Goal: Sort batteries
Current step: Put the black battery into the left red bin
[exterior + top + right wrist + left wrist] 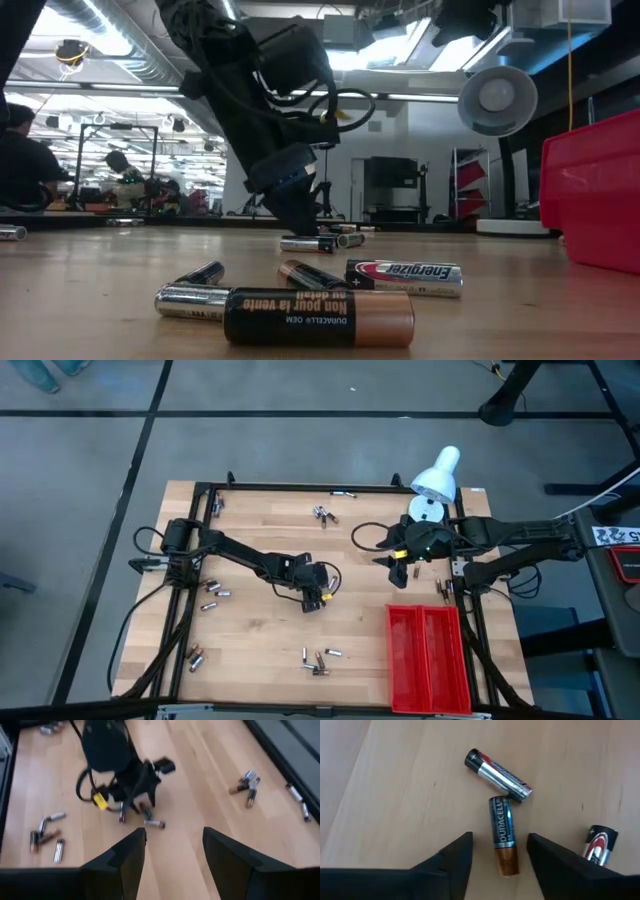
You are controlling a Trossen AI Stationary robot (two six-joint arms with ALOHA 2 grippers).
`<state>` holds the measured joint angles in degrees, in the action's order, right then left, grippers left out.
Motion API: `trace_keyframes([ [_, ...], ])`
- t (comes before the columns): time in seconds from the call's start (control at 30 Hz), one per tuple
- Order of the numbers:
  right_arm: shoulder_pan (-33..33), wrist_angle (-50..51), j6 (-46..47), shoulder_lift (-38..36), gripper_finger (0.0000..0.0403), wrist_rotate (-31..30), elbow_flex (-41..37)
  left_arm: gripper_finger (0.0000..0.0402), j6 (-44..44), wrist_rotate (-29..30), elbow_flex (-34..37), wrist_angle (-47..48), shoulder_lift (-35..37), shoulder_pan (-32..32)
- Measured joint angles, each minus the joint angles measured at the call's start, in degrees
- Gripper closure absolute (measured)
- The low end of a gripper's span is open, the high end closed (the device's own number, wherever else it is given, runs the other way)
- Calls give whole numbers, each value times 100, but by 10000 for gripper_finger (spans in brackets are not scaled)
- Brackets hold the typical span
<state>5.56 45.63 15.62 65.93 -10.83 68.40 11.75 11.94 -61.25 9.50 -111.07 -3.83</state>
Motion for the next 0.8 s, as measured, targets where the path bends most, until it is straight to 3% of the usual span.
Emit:
trace_keyframes([
  [0.23, 326, 442, -97, -246, 204, -113, 0, 369, 482, 112, 7, 17, 16, -110],
  [0.5, 466, 451, -230, -787, 204, -417, -2, 363, 1219, 75, 20, 115, 186, -153],
  [0.8, 457, 608, -208, -1285, 204, -446, -5, 364, 1377, 134, -425, -152, 1348, -218],
])
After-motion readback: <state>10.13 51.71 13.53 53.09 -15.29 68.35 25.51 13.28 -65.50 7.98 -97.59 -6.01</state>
